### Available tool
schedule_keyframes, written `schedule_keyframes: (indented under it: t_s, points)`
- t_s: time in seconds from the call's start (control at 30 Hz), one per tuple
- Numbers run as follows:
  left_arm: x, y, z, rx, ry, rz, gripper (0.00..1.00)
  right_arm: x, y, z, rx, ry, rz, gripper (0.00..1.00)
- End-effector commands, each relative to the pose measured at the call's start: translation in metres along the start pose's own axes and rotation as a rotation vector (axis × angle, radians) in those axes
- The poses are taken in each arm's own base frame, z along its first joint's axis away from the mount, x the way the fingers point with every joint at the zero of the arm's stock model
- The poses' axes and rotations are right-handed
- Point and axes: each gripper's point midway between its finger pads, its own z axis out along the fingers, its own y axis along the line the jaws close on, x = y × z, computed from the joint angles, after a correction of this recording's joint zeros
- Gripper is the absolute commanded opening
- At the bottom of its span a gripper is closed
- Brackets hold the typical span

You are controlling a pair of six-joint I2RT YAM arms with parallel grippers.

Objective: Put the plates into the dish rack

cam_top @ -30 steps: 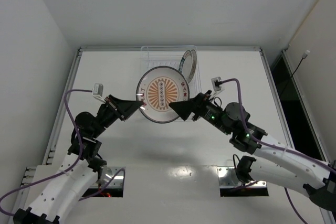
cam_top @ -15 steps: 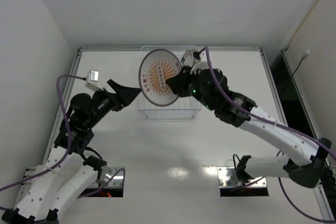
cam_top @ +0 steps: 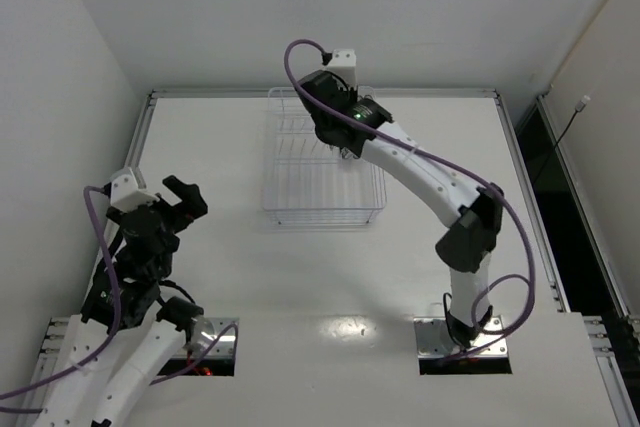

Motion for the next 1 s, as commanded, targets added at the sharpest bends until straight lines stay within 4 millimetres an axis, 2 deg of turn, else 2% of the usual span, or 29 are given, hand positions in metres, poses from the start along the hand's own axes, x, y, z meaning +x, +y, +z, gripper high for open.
schedule_keyframes:
  t_s: [0.0,0.03,0.1,0.17,0.23,0.3,0.37,0.4,0.47,0.5,0.53,0.57,0.67,0.7,0.73,0.77,0.8,0.87,0.9,0.97]
  points:
    - [0.005,0.008,0.005,-0.032,-0.006,0.092,0.94,-0.003,-0.022,0.034,0.093,0.004,-0.022,0.0]
    - [0.004,-0.004,0.005,0.022,-0.005,0.078,0.94,0.009,-0.019,0.054,0.082,0.031,-0.015,0.0]
    - [0.023,-0.009,0.007,0.06,0.045,0.133,0.94,0.018,-0.018,0.07,0.084,0.047,-0.01,0.0]
    - [0.03,-0.01,0.007,0.062,0.082,0.159,0.94,0.033,-0.013,0.09,0.081,0.078,-0.029,0.0]
    - [0.031,-0.013,0.006,0.07,0.082,0.166,0.94,0.038,-0.014,0.11,0.077,0.09,-0.018,0.0]
    - [0.027,-0.011,0.004,0.067,0.066,0.157,0.95,0.052,-0.004,0.124,0.044,0.114,-0.026,0.0]
    - [0.028,-0.008,0.004,0.055,0.067,0.163,0.96,0.058,-0.005,0.141,0.023,0.125,-0.021,0.0]
    - [0.028,-0.008,0.004,0.055,0.067,0.163,0.96,0.071,-0.002,0.152,0.003,0.154,-0.023,0.0]
    - [0.028,-0.008,0.004,0.055,0.067,0.163,0.96,0.074,0.003,0.161,-0.015,0.164,-0.016,0.0]
    - [0.028,-0.008,0.004,0.055,0.067,0.163,0.96,0.087,0.007,0.167,-0.022,0.189,-0.03,0.0]
    - [0.028,-0.008,0.004,0.055,0.067,0.163,0.96,0.081,0.004,0.17,-0.026,0.183,-0.015,0.0]
    - [0.028,-0.008,0.004,0.055,0.067,0.163,0.96,0.087,0.006,0.172,-0.035,0.195,-0.029,0.05]
    - [0.029,-0.011,0.005,0.063,0.072,0.163,0.96,0.084,-0.001,0.163,-0.032,0.203,-0.035,0.26]
    - [0.029,-0.011,0.005,0.063,0.072,0.163,0.96,0.08,-0.003,0.158,-0.032,0.2,-0.023,0.39]
    - [0.03,-0.011,0.006,0.06,0.078,0.168,0.96,0.086,-0.011,0.149,0.0,0.211,-0.05,0.47]
    - [0.03,-0.011,0.006,0.06,0.078,0.168,0.96,0.067,-0.017,0.132,0.005,0.181,-0.03,0.61]
    - [0.032,-0.011,0.008,0.056,0.085,0.174,0.96,0.07,-0.023,0.119,0.03,0.196,-0.051,0.66]
    - [0.032,-0.011,0.008,0.056,0.085,0.174,0.96,0.056,-0.03,0.097,0.024,0.187,-0.056,0.75]
    - [0.032,-0.011,0.008,0.056,0.085,0.174,0.96,0.041,-0.039,0.081,0.02,0.176,-0.047,0.92]
    - [0.034,-0.012,0.009,0.053,0.091,0.179,0.96,0.044,-0.041,0.049,0.01,0.207,-0.096,0.98]
